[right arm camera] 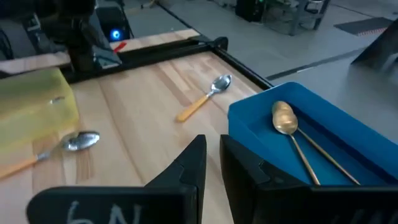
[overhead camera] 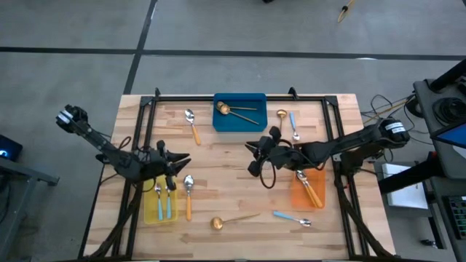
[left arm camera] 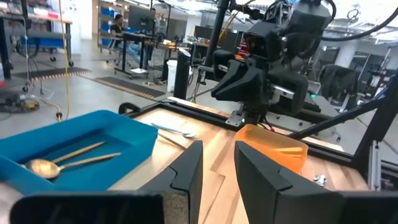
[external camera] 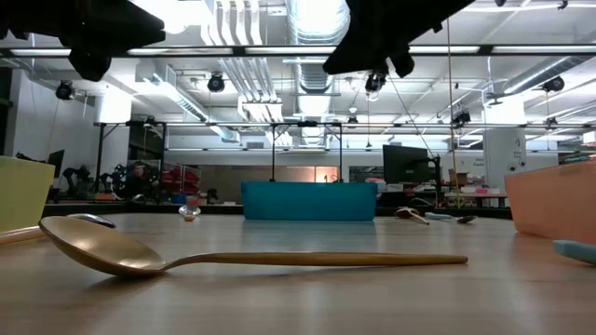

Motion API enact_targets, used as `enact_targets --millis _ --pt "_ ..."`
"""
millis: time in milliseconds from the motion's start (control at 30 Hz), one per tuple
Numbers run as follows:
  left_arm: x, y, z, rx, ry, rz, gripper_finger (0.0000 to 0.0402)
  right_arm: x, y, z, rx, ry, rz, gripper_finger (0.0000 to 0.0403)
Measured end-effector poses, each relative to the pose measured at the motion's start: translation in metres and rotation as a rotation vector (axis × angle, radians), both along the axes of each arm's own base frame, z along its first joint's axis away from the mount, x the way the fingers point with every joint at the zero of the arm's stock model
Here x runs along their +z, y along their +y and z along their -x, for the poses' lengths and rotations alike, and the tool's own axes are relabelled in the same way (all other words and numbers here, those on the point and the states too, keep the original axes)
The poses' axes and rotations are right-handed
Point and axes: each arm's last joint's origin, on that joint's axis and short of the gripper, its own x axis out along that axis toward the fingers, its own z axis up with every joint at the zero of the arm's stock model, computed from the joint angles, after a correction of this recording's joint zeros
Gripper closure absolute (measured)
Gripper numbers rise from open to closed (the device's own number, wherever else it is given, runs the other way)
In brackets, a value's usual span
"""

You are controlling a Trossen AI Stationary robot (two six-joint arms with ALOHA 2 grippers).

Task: Sort silverware by color (type)
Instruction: Put the gold spoon into the blue bin

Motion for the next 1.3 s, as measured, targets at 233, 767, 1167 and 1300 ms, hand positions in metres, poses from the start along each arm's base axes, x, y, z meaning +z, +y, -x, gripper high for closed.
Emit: enact_targets --millis 233,767,1167,1300 --pt "-0.006 -0.003 -0.004 -0.006 0.006 0.051 0.0327 -0.005 -0.001 0.0 -0.045 -0.045 -0.069 0.0365" --pt "-0.011 0.004 -0.005 0.029 0.082 -0.029 0.0327 0.034 -0.076 -0.004 -0.212 0.082 -0.271 0.0365" --pt "-0.016 0.041 -0.027 -0.12 0.162 -0.108 0.0327 0.05 -0.174 0.045 -0.438 0.358 -0.392 0.0365" --pt "-0.021 0.055 -0.034 -0.126 0.202 -0.115 0.0327 0.045 -0.188 0.055 -0.493 0.372 -0.403 0.0365"
